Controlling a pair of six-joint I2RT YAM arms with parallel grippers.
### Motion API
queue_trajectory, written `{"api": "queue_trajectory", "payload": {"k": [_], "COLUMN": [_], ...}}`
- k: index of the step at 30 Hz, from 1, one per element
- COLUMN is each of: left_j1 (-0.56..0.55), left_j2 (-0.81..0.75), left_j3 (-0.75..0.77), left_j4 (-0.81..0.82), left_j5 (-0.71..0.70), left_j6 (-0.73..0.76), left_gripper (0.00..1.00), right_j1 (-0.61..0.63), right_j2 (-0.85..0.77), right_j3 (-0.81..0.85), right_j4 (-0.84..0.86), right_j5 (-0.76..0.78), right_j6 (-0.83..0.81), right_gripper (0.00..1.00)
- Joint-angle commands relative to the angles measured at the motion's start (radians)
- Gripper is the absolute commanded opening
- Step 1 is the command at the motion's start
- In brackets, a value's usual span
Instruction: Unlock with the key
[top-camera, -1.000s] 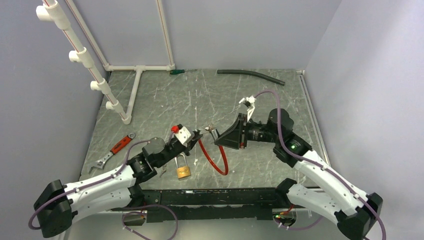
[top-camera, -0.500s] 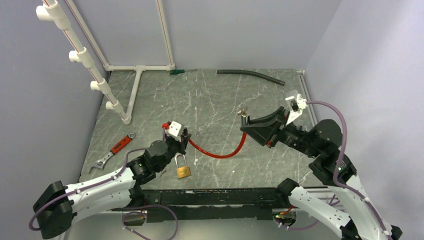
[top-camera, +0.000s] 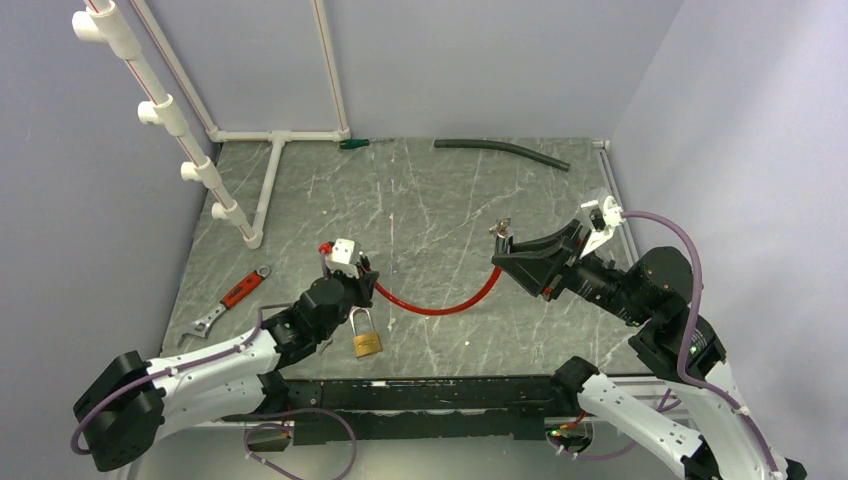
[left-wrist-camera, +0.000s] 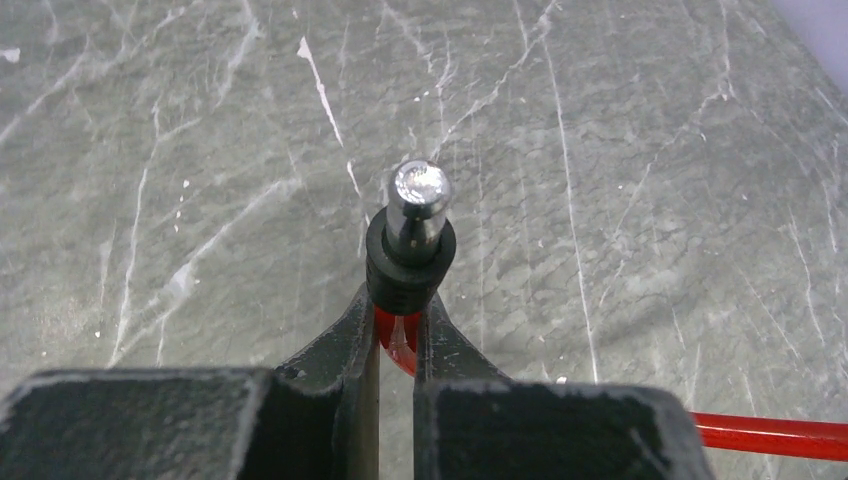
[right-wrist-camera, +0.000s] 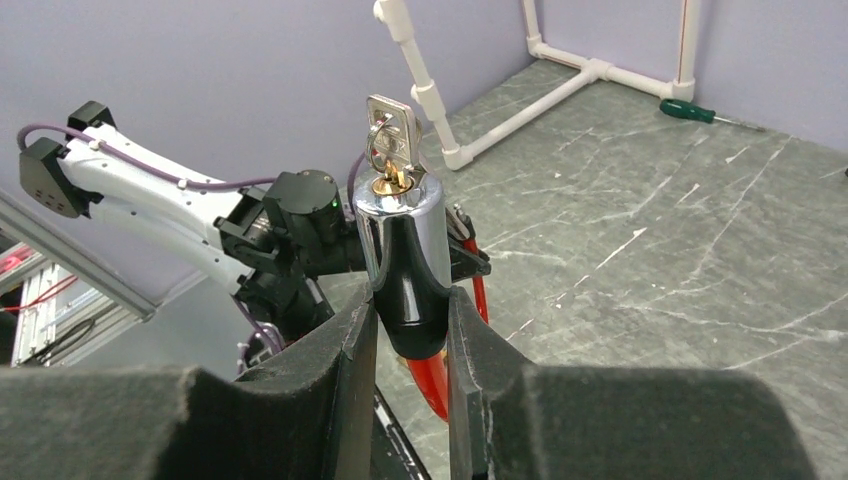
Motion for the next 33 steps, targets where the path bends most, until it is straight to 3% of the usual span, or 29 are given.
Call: {"api": "queue_trajectory", "payload": {"k": [1,6,7,8,9,10,11,14,17,26,33], "left_j1": [0.020,0.021,0.021,0.022,0.022,0.021,0.022,0.025,0.026,0.046,0.044], "left_j2": [0.000,-0.057,-0.058,-0.057,-0.054,-0.048,-0.041,-0.008,0.007,-0.059,-0.188], "left_j3": [-0.008,0.017,0.026,0.033,0.039,0.044,0.053,0.110,0.180,0.328,0.385], "left_j4": [-0.048,-0.081,-0.089,-0.091,-0.085,-0.077,-0.077,-0.149,-0.246,-0.557,-0.817], "left_j5": [0.027,0.104,0.111,0.116,0.127,0.137,0.147,0.155,0.155,0.108,0.074], "left_j6": [-0.008,0.030,0.040,0.047,0.052,0.054,0.053,0.031,0.009,-0.037,-0.069], "left_gripper": [0.00,0.10,0.17,0.36,0.47,0.68,0.78,0.95,0.99,0.99,1.00], "right_j1": [-0.004,-0.004,-0.005,-0.004,-0.005,-0.004,-0.004,-0.005,-0.005,-0.018,-0.177], "right_j2": [-0.018,-0.013,-0.010,-0.002,0.004,0.023,0.037,0.076,0.121,0.297,0.407], "right_j3": [0.026,-0.007,-0.018,-0.028,-0.038,-0.046,-0.053,-0.070,-0.056,0.027,0.133], "right_j4": [0.086,0.103,0.114,0.131,0.139,0.148,0.158,0.184,0.181,0.191,0.247], "right_j5": [0.030,0.058,0.064,0.068,0.071,0.079,0.085,0.119,0.195,0.483,0.663], "right_j6": [-0.015,-0.019,-0.018,-0.017,-0.016,-0.013,-0.014,-0.028,-0.062,-0.183,-0.322], "right_gripper": [0.00,0.00,0.00,0.00,0.00,0.00,0.00,0.00,0.00,0.00,0.00]}}
